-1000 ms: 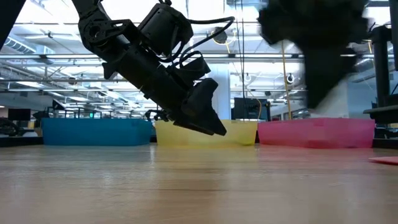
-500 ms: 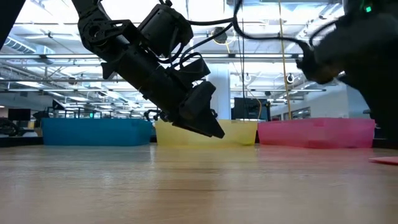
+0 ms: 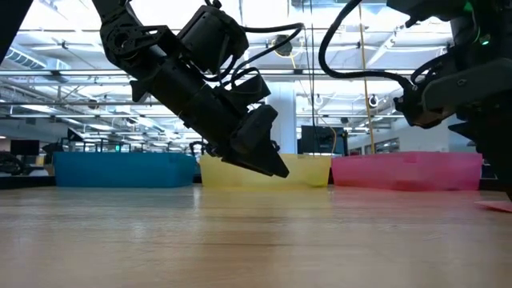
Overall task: Pick & Place Kitchen Items
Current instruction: Put the pink spatula into the red bin
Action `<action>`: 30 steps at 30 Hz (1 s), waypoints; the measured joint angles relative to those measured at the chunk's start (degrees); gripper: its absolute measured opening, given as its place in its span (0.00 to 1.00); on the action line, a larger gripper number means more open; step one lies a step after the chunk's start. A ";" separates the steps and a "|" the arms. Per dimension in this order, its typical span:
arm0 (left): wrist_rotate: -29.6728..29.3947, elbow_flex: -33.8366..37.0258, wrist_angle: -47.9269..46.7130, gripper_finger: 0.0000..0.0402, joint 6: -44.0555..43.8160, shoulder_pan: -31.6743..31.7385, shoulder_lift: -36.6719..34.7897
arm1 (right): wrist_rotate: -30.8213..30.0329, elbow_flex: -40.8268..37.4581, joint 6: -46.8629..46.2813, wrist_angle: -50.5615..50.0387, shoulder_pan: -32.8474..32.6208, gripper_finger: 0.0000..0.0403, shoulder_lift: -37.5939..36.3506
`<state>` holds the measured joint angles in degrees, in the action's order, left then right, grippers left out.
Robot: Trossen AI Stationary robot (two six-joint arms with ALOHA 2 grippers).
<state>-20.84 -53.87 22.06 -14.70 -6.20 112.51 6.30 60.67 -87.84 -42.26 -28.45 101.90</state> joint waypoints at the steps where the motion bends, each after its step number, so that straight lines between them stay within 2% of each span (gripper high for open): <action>1: 0.00 0.00 0.01 0.52 0.00 0.00 -0.01 | 0.01 -0.45 -0.06 0.46 0.00 0.35 -0.03; 6: 0.00 0.00 0.07 0.52 0.00 0.00 0.00 | -0.42 -1.05 0.05 -4.57 0.00 0.35 0.36; 11: -0.02 0.00 0.10 0.52 0.00 0.00 0.00 | -4.20 -1.10 2.34 -6.28 -0.04 0.35 0.36; 16: -0.02 0.00 0.09 0.52 0.00 0.00 -0.01 | -3.78 -1.12 9.14 -3.25 0.70 0.35 0.31; 21: -0.02 0.00 0.00 0.52 1.33 0.00 -0.02 | -4.00 -1.16 16.59 -4.28 1.20 0.35 0.36; 30: -0.02 0.00 0.00 0.52 1.53 0.00 -0.02 | -5.51 -1.18 22.77 -4.52 1.20 0.37 0.40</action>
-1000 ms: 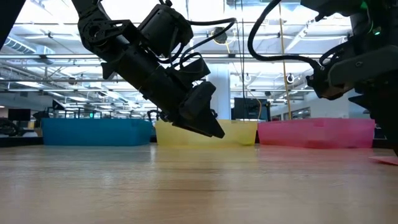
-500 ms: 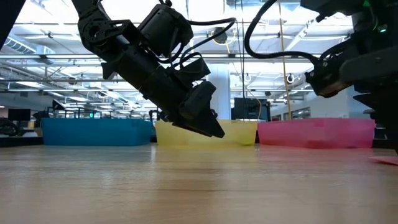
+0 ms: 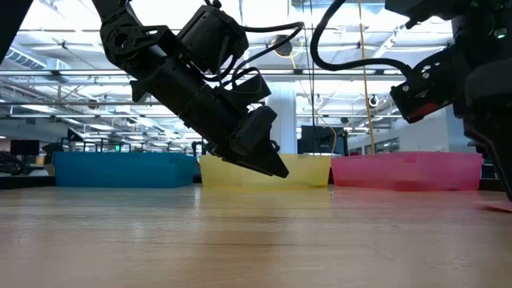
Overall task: Pick & Place Kitchen Items
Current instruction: Put the pink spatula into the red bin
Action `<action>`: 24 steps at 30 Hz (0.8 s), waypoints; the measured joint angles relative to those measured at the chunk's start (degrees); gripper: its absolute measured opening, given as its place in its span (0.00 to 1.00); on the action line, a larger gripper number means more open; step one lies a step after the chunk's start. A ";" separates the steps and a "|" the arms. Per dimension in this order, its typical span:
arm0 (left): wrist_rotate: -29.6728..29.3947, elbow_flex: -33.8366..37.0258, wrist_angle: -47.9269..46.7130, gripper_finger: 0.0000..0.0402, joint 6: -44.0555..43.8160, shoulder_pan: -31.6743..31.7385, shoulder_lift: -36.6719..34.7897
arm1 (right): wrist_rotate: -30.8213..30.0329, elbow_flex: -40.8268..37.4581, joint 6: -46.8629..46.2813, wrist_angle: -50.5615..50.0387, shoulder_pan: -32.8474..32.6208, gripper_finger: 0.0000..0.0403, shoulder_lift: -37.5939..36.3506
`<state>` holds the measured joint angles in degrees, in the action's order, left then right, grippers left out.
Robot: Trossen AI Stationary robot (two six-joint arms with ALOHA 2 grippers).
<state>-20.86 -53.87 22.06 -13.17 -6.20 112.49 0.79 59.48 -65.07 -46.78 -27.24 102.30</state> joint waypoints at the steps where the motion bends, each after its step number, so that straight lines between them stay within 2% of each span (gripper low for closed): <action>1: 0.00 0.00 0.00 0.52 0.00 0.00 0.00 | -0.09 0.00 0.02 0.01 0.00 0.38 0.00; 9: 0.00 0.00 0.00 0.52 -0.02 0.00 0.00 | -0.82 -0.02 -0.88 0.10 0.02 0.55 0.02; 13: 0.00 0.00 -0.20 0.52 -0.02 0.00 0.00 | 0.18 -0.02 -8.96 -1.73 0.13 0.61 0.03; 18: 0.00 0.00 -0.90 0.52 1.08 0.00 0.00 | 3.59 -0.02 -21.10 -2.42 -0.12 0.63 0.07; 24: 0.00 0.00 -0.92 0.52 2.38 0.00 0.00 | 3.31 -0.02 -18.27 2.84 -0.34 0.61 -0.09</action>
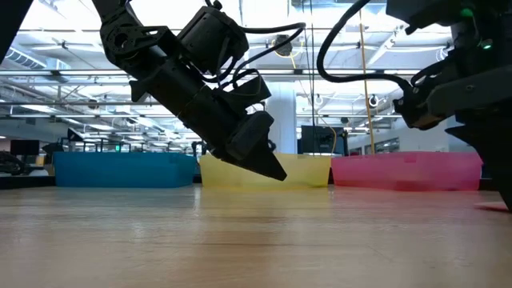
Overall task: Pick & Place Kitchen Items
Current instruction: Put the pink spatula into the red bin
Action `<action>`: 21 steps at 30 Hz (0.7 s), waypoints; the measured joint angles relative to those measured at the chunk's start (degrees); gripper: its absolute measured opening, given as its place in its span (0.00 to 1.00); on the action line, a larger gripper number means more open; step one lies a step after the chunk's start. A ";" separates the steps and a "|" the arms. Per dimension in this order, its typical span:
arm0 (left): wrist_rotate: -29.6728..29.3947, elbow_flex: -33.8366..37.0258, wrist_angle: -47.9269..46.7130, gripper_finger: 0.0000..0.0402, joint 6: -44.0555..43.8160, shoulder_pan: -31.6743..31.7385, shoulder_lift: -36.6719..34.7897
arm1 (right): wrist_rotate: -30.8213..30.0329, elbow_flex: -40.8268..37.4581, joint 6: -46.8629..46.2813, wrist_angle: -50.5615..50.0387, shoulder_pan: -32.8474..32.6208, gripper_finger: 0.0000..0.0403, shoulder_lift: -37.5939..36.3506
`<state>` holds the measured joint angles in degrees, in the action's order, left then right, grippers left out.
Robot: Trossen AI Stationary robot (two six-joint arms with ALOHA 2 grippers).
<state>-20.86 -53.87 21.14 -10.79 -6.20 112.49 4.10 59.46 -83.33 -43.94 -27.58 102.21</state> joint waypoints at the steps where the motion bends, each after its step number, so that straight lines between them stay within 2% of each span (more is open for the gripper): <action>1: 0.00 0.00 -0.02 0.52 0.00 0.00 0.00 | 0.05 -0.11 -0.52 0.00 0.01 0.60 0.03; 7: 0.00 0.00 -0.06 0.52 0.04 0.00 0.00 | 1.33 -3.72 -4.27 0.62 0.14 0.52 0.11; 12: 0.00 0.00 -0.08 0.52 0.09 0.00 0.00 | 4.01 -7.87 -5.63 3.41 0.21 0.40 -0.28; 17: 0.00 0.00 -0.11 0.52 0.13 0.00 0.00 | 4.35 -8.20 -4.48 3.08 0.23 0.27 -0.35; 21: 0.00 0.01 -0.11 0.52 0.13 0.00 0.02 | 3.11 -7.11 -4.24 2.42 0.14 0.23 -0.18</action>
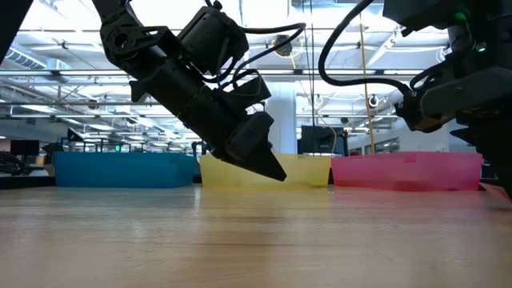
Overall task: Pick & Place Kitchen Items
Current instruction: Put the pink spatula into the red bin
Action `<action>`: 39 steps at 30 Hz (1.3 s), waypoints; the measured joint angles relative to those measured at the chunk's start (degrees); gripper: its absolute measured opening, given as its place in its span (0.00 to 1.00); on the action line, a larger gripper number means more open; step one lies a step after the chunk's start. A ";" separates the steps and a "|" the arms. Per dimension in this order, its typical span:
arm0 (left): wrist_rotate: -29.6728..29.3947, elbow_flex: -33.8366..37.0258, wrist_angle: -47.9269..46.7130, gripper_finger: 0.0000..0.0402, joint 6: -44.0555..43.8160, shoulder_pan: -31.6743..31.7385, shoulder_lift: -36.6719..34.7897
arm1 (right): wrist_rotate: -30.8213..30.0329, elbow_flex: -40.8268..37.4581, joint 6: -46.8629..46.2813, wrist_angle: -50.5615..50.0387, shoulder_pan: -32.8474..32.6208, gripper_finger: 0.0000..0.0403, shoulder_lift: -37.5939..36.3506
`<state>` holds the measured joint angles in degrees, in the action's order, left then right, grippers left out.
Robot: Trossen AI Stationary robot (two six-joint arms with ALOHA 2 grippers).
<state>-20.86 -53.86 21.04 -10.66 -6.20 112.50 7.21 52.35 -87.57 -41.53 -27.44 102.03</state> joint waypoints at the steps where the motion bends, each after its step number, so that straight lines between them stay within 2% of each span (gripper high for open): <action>1: 0.00 -0.01 0.00 0.52 0.00 0.00 -0.01 | -0.20 0.30 0.04 -0.14 -0.01 0.23 0.08; 12: 0.00 -0.01 0.00 0.52 -0.02 0.00 -0.02 | -3.07 3.18 1.62 -1.57 -0.04 0.23 -1.55; 16: -0.01 -0.01 0.00 0.52 -0.04 0.00 0.00 | -8.70 3.17 1.70 -0.91 -0.19 0.23 -6.02; 21: -0.02 -0.01 0.00 0.52 -0.04 0.00 -0.02 | -21.15 3.17 2.35 -3.78 0.05 0.23 -12.12; 26: -0.01 -0.01 -0.07 0.52 -0.09 0.00 -0.02 | -26.75 3.16 6.28 -6.15 0.61 0.23 -17.70; 32: -0.02 -0.01 0.00 0.52 -0.19 0.00 -0.02 | -37.67 3.22 16.57 -5.88 3.16 0.23 -25.99; 39: -0.02 -0.01 0.04 0.52 -0.31 0.07 -0.02 | -53.05 3.24 40.32 -2.70 9.06 0.23 -35.14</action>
<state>-20.88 -53.87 21.08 -10.96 -6.13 112.49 -45.84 55.59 -47.25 -44.22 -18.38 66.89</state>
